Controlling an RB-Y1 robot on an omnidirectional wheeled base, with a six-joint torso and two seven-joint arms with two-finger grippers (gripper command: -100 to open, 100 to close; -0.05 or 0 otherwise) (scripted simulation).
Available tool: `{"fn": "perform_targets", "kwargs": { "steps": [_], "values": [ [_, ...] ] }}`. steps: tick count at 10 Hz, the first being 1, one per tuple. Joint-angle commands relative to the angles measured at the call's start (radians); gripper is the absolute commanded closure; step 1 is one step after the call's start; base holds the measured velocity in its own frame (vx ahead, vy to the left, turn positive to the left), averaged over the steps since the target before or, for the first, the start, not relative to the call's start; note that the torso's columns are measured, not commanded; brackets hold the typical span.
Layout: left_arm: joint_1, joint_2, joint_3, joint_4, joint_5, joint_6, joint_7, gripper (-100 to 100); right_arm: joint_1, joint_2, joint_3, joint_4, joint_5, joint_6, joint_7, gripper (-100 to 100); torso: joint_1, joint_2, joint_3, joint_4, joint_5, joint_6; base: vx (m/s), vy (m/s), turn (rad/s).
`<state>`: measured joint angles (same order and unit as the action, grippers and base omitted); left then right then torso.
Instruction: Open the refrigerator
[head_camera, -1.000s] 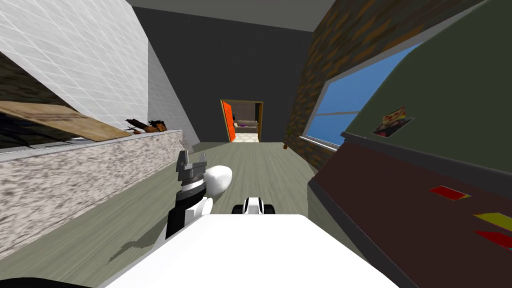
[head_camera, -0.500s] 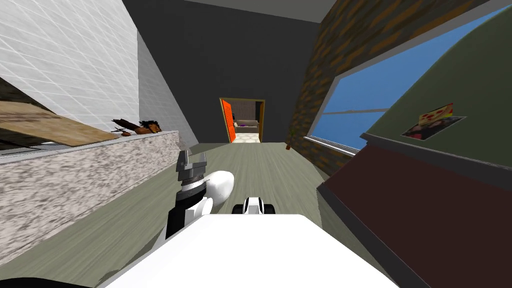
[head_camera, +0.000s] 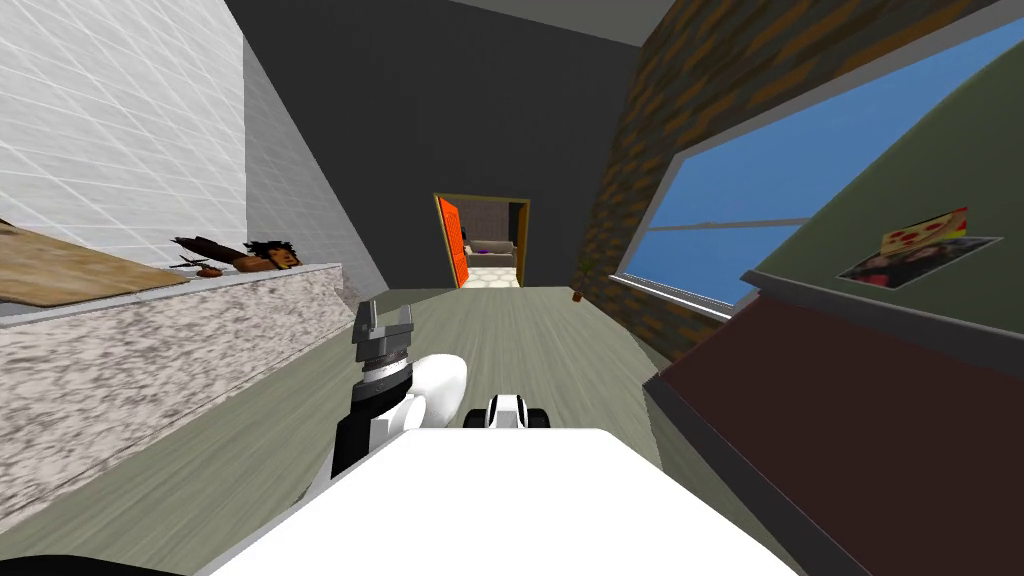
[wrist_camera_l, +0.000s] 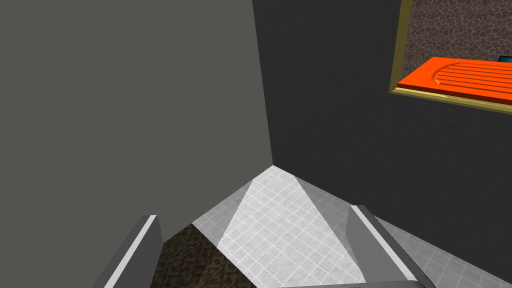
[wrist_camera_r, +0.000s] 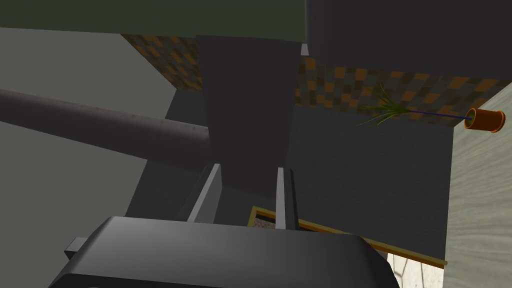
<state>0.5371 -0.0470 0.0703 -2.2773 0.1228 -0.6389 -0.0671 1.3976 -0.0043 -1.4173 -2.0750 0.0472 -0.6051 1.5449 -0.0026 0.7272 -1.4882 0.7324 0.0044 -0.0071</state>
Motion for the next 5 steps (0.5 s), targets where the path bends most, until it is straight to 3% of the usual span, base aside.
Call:
{"fn": "perform_targets", "kwargs": {
  "steps": [1, 5],
  "values": [
    [0.000, 0.000, 0.000, 0.000, 0.000, 0.000, 0.000, 0, 0.001, -0.006, -0.009, 0.006, 0.001, 0.029, 0.005, 100, 0.000, 0.000, 0.000, 0.000, 0.000, 0.000, 0.245, 0.128, -0.026],
    [0.000, 0.000, 0.000, 0.000, 0.000, 0.000, 0.000, 0, 0.002, -0.007, -0.017, 0.022, 0.007, 0.074, 0.014, 100, -0.004, -0.004, -0.005, -0.002, 0.001, -0.003, 0.280, 0.128, -0.043]
  ]
}}
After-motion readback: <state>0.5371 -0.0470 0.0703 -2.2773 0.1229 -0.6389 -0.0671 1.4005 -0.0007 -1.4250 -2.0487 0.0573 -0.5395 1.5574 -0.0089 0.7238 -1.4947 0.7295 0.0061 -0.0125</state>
